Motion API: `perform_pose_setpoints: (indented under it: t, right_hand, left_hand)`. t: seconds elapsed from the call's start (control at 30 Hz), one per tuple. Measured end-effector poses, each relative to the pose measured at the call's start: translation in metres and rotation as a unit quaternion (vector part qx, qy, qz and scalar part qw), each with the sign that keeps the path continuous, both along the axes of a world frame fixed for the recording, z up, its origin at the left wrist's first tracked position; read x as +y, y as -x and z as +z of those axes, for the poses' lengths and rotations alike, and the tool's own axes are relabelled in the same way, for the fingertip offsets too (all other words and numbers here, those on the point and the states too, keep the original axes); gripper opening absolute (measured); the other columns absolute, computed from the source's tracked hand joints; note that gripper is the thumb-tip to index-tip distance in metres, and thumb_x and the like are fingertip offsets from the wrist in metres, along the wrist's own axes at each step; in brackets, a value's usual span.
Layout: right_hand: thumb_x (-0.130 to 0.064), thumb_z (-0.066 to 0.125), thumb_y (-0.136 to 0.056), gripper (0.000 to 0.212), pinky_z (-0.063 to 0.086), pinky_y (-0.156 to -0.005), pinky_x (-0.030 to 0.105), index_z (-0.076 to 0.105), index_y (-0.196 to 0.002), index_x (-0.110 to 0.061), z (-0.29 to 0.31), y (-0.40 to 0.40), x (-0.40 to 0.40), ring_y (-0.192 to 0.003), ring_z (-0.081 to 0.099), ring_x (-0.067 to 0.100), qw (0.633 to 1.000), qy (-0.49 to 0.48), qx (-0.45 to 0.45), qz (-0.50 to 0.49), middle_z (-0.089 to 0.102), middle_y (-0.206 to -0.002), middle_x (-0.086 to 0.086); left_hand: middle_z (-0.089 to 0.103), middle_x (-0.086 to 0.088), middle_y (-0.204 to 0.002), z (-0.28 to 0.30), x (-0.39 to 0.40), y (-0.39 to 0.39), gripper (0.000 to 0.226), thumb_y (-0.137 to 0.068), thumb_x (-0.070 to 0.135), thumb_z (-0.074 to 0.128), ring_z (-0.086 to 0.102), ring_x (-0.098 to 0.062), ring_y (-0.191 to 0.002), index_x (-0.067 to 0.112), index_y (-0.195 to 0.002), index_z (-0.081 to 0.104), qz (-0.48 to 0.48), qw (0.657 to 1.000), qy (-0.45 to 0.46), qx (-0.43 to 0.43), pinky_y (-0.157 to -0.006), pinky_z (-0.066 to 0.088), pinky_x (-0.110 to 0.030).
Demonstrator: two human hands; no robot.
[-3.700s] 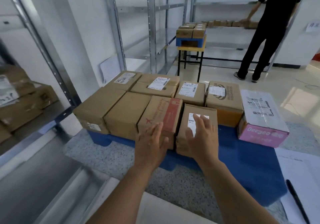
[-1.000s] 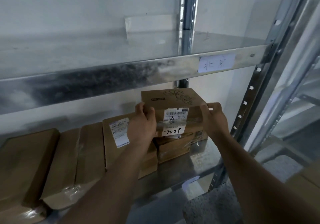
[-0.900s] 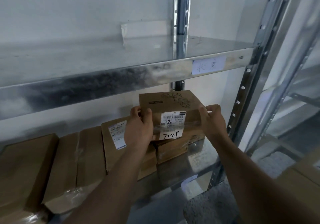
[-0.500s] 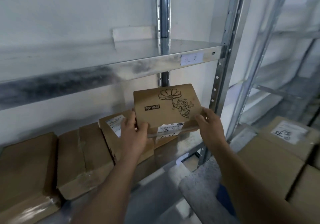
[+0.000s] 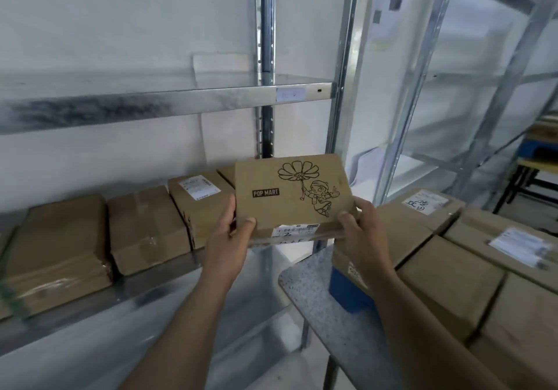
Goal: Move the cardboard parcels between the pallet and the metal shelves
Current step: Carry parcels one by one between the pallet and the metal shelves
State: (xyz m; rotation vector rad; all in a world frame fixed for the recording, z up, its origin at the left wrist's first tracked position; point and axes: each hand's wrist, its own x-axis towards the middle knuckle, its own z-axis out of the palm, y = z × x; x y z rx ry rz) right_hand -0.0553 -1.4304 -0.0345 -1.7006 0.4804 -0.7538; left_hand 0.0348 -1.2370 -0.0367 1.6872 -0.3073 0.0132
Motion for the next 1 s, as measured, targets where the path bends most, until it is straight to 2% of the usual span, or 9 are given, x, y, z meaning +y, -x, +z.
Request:
perform_pose_setpoints:
  t: [0.13, 0.23, 0.3, 0.37, 0.53, 0.67, 0.77, 0.9, 1.0]
  right_hand:
    - [-0.019, 0.051, -0.092, 0.023, 0.058, -0.073, 0.043, 0.050, -0.106, -0.037, -0.006, 0.077, -0.002, -0.085, 0.070, 0.020, 1.000, -0.007, -0.015, -0.008, 0.069, -0.101, 0.000]
    - [-0.020, 0.051, -0.091, 0.026, 0.055, -0.077, 0.035, 0.049, -0.115, -0.031, -0.011, 0.133, -0.005, -0.091, 0.065, 0.011, 0.999, 0.023, -0.009, -0.035, 0.066, -0.100, -0.009]
    - [-0.020, 0.050, -0.092, 0.029, 0.054, -0.069, 0.023, 0.049, -0.120, -0.028, -0.013, 0.166, -0.005, -0.085, 0.065, 0.003, 0.998, 0.034, -0.009, -0.049, 0.066, -0.098, -0.013]
    - [-0.021, 0.050, -0.092, 0.031, 0.049, -0.057, 0.014, 0.048, -0.122, -0.029, -0.017, 0.196, -0.004, -0.080, 0.063, -0.005, 0.997, 0.040, -0.006, -0.061, 0.066, -0.095, -0.016]
    - [-0.024, 0.054, -0.091, 0.032, 0.050, -0.065, 0.019, 0.048, -0.122, -0.030, -0.022, 0.256, -0.001, -0.085, 0.063, -0.002, 0.995, 0.033, -0.013, -0.098, 0.064, -0.097, -0.017]
    - [-0.024, 0.058, -0.090, 0.033, 0.055, -0.064, 0.023, 0.042, -0.106, -0.048, -0.021, 0.294, 0.001, -0.084, 0.066, 0.004, 0.991, 0.023, -0.034, -0.128, 0.064, -0.101, -0.011]
    - [-0.027, 0.057, -0.090, 0.029, 0.056, -0.065, 0.024, 0.047, -0.117, -0.033, -0.020, 0.323, -0.004, -0.087, 0.065, 0.007, 0.986, 0.029, -0.036, -0.163, 0.062, -0.105, -0.011]
    - [-0.027, 0.057, -0.091, 0.026, 0.047, -0.054, 0.015, 0.046, -0.112, -0.036, -0.018, 0.360, -0.007, -0.078, 0.062, 0.001, 0.973, 0.042, -0.034, -0.226, 0.062, -0.095, -0.016]
    - [-0.027, 0.057, -0.090, 0.025, 0.045, -0.059, 0.019, 0.047, -0.112, -0.036, -0.016, 0.388, -0.005, -0.080, 0.060, 0.004, 0.960, 0.046, -0.026, -0.274, 0.060, -0.092, -0.017]
  left_hand:
    - [0.053, 0.020, -0.125, -0.007, -0.002, 0.073, 0.058, -0.091, 0.028, 0.057, 0.051, 0.017, -0.094, 0.042, -0.142, 0.032, -0.020, 1.000, 0.022, 0.005, -0.071, 0.039, -0.003]
    - [0.052, 0.016, -0.132, -0.013, -0.004, 0.126, 0.059, -0.091, 0.030, 0.055, 0.053, 0.003, -0.108, 0.045, -0.142, 0.030, -0.042, 0.999, 0.014, 0.005, -0.087, 0.041, -0.019]
    - [0.052, 0.015, -0.133, -0.016, -0.005, 0.159, 0.059, -0.092, 0.031, 0.054, 0.053, -0.002, -0.111, 0.046, -0.143, 0.029, -0.051, 0.999, 0.010, 0.008, -0.093, 0.041, -0.025]
    - [0.053, 0.016, -0.130, -0.016, -0.005, 0.188, 0.058, -0.092, 0.032, 0.054, 0.053, 0.001, -0.106, 0.047, -0.142, 0.028, -0.058, 0.998, 0.003, 0.007, -0.088, 0.040, -0.021]
    - [0.052, 0.014, -0.133, -0.016, -0.009, 0.237, 0.056, -0.093, 0.034, 0.053, 0.052, -0.009, -0.113, 0.050, -0.141, 0.029, -0.085, 0.996, -0.014, 0.011, -0.090, 0.038, -0.025]
    - [0.051, 0.019, -0.125, -0.014, -0.022, 0.262, 0.053, -0.093, 0.038, 0.051, 0.049, -0.006, -0.113, 0.062, -0.131, 0.024, -0.137, 0.990, -0.024, -0.009, -0.089, 0.036, -0.024]
    - [0.051, 0.025, -0.121, -0.013, -0.036, 0.276, 0.057, -0.091, 0.038, 0.054, 0.048, -0.005, -0.115, 0.055, -0.137, 0.024, -0.176, 0.984, -0.021, -0.009, -0.083, 0.038, -0.016]
    - [0.046, 0.012, -0.138, -0.014, -0.055, 0.292, 0.065, -0.090, 0.043, 0.055, 0.046, -0.011, -0.121, 0.049, -0.144, 0.019, -0.228, 0.972, -0.043, -0.020, -0.102, 0.037, -0.035]
    - [0.040, 0.013, -0.142, -0.012, -0.065, 0.308, 0.065, -0.089, 0.044, 0.056, 0.043, -0.007, -0.122, 0.050, -0.142, 0.019, -0.265, 0.964, -0.028, -0.021, -0.098, 0.032, -0.028]
